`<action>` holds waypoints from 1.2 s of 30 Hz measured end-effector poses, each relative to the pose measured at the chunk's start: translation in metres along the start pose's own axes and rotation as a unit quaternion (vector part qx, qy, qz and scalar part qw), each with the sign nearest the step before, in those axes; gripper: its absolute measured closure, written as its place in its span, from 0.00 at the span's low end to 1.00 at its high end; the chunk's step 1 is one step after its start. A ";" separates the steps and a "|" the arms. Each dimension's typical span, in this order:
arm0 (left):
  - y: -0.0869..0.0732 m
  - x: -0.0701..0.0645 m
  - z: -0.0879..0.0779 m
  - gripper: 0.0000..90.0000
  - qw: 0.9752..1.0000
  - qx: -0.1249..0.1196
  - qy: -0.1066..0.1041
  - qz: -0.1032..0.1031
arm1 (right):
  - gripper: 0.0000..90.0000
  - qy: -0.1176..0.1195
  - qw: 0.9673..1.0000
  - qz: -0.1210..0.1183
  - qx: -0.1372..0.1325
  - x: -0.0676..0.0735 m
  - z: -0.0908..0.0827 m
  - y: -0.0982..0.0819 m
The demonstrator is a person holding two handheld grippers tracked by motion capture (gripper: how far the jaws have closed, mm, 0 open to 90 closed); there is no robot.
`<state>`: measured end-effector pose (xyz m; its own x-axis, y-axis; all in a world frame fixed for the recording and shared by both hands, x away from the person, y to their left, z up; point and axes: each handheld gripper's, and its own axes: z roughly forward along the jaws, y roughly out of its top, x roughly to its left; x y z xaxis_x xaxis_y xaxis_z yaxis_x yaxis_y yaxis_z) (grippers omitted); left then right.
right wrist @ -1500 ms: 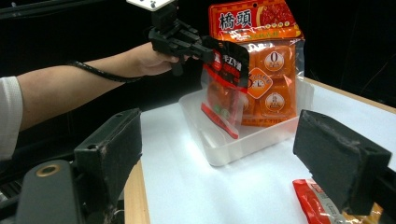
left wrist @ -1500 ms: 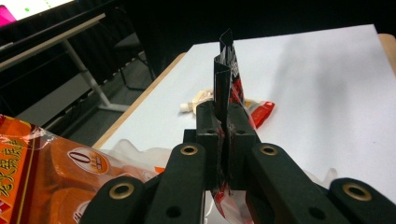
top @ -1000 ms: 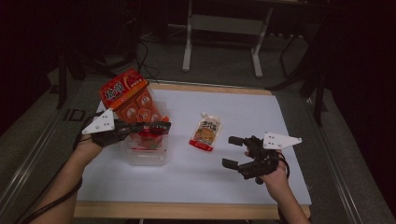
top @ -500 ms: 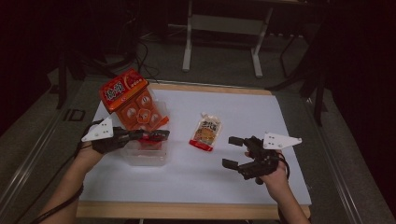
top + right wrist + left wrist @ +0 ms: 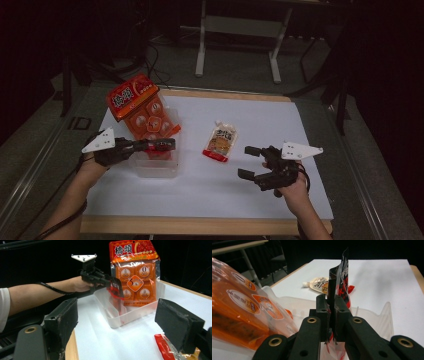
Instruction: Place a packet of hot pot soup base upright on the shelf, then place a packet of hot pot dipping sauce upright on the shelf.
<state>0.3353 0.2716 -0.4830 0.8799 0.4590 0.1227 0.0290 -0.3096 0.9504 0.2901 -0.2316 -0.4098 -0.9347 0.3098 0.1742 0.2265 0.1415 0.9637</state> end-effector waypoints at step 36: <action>0.072 -0.040 0.007 0.08 0.997 -0.012 0.044 -0.059 | 0.20 -0.047 0.999 -0.017 0.019 -0.007 -0.002 0.000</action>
<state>0.3054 0.2253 -0.4216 0.8265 0.5619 0.0338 0.1174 -0.2307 0.9659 0.2962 -0.2361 -0.4105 -0.9126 0.3911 0.1192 0.2065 0.1892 0.9600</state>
